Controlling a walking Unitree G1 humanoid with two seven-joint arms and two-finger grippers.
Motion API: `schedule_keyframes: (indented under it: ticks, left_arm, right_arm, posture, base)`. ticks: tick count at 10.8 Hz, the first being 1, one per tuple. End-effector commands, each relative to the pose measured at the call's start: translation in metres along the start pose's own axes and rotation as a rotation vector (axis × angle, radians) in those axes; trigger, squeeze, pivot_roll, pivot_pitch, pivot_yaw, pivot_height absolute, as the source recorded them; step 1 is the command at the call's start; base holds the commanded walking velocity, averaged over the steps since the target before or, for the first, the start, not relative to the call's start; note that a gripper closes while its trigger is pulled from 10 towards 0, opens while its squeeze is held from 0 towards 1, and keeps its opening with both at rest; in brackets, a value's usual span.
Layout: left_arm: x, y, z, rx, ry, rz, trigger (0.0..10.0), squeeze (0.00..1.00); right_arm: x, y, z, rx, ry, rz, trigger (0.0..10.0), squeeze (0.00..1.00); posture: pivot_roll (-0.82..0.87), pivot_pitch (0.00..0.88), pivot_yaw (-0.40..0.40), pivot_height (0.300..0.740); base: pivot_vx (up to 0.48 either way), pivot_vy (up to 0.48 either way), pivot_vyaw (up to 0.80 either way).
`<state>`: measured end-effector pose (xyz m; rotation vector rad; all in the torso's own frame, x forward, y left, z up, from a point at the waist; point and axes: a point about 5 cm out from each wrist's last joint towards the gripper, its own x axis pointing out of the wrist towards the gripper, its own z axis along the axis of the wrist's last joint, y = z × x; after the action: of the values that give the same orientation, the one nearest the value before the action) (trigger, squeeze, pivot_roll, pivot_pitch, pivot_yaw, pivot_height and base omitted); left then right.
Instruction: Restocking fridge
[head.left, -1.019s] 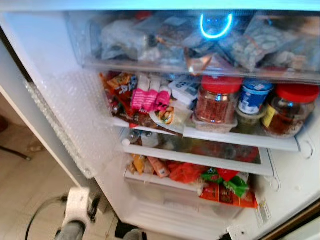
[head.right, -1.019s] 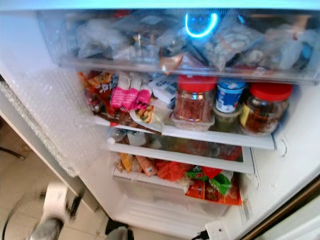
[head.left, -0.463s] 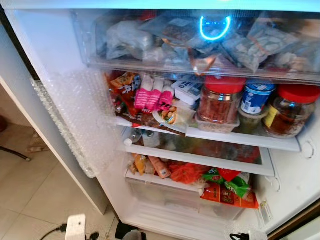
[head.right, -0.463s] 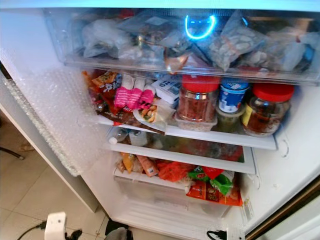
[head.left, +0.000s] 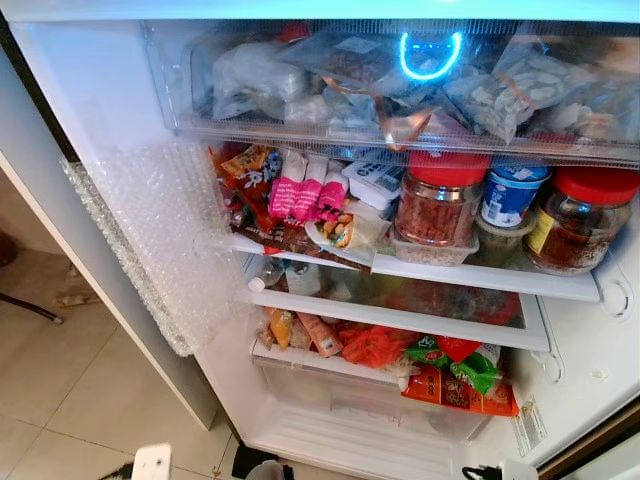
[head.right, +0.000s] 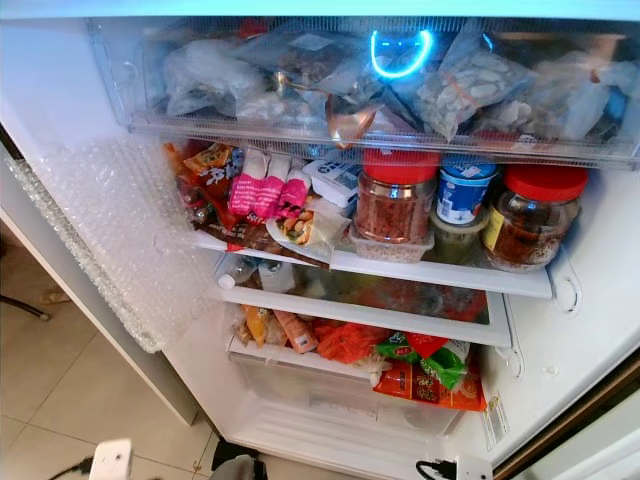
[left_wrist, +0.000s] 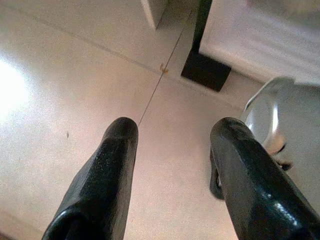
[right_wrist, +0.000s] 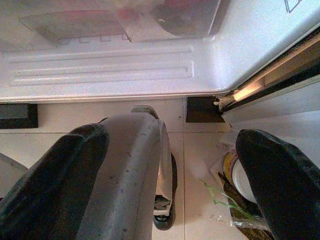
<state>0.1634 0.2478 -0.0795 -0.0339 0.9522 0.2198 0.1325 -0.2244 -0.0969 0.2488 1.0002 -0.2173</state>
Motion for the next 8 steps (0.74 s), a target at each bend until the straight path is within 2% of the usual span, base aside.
schedule_keyframes:
  ticks: [1, 3, 8]
  left_arm:
    - [-0.0013, 0.0091, -0.0013, 0.019, 0.006, 0.015, 10.0, 0.00]
    - [-0.0025, 0.0143, -0.0044, 0.032, 0.018, 0.019, 10.0, 0.00]
    - [-0.0005, 0.0103, 0.0022, 0.027, 0.005, 0.014, 10.0, 0.00]
  right_arm:
    - [-0.0037, -0.0075, -0.0140, 0.031, 0.054, -0.027, 10.0, 0.00]
    - [-0.0034, -0.0062, -0.0143, 0.020, 0.059, -0.020, 10.0, 0.00]
    - [-0.0026, -0.0041, -0.0121, -0.002, 0.062, -0.001, 10.0, 0.00]
  posture:
    - [-0.02, 0.000, 0.043, 0.640]
    - [-0.02, 0.000, 0.045, 0.640]
    - [-0.01, 0.000, 0.047, 0.640]
  base:
    - [0.000, 0.000, 0.00]
    - [0.000, 0.242, 0.00]
    - [0.000, 0.306, 0.00]
